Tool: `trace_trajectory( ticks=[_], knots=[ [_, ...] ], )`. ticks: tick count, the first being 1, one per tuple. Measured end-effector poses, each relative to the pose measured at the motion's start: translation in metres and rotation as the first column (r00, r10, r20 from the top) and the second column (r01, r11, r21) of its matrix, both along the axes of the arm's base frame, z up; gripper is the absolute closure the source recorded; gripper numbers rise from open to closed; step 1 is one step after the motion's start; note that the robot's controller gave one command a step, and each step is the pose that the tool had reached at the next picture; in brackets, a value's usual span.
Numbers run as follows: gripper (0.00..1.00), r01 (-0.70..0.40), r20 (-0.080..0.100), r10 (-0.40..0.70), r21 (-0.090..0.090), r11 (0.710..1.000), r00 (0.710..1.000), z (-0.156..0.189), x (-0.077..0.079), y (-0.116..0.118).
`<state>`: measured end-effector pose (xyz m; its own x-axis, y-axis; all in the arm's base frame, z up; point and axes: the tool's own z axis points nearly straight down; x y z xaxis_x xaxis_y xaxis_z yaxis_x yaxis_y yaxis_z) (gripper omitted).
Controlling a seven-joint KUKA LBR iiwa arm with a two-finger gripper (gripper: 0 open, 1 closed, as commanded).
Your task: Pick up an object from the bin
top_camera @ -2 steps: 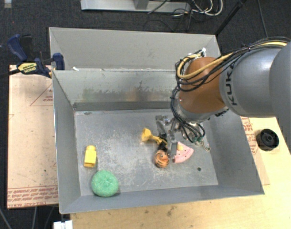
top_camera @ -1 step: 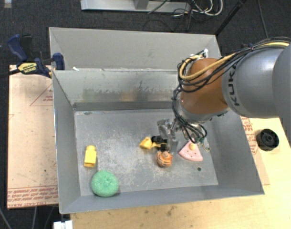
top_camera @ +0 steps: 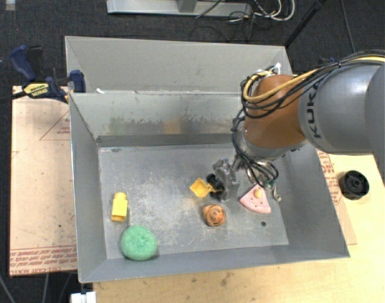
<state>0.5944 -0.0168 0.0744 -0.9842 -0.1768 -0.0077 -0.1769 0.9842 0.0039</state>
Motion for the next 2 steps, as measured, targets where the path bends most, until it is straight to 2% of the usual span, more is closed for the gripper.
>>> trace_trajectory(
  ticks=[1,2],
  knots=[
    [1.0,0.024,-0.004,-0.025,-0.004,1.0,1.0,0.016,-0.006,0.004],
    [1.0,-0.003,-0.003,0.003,-0.003,1.0,1.0,0.021,0.016,-0.008]
  ],
)
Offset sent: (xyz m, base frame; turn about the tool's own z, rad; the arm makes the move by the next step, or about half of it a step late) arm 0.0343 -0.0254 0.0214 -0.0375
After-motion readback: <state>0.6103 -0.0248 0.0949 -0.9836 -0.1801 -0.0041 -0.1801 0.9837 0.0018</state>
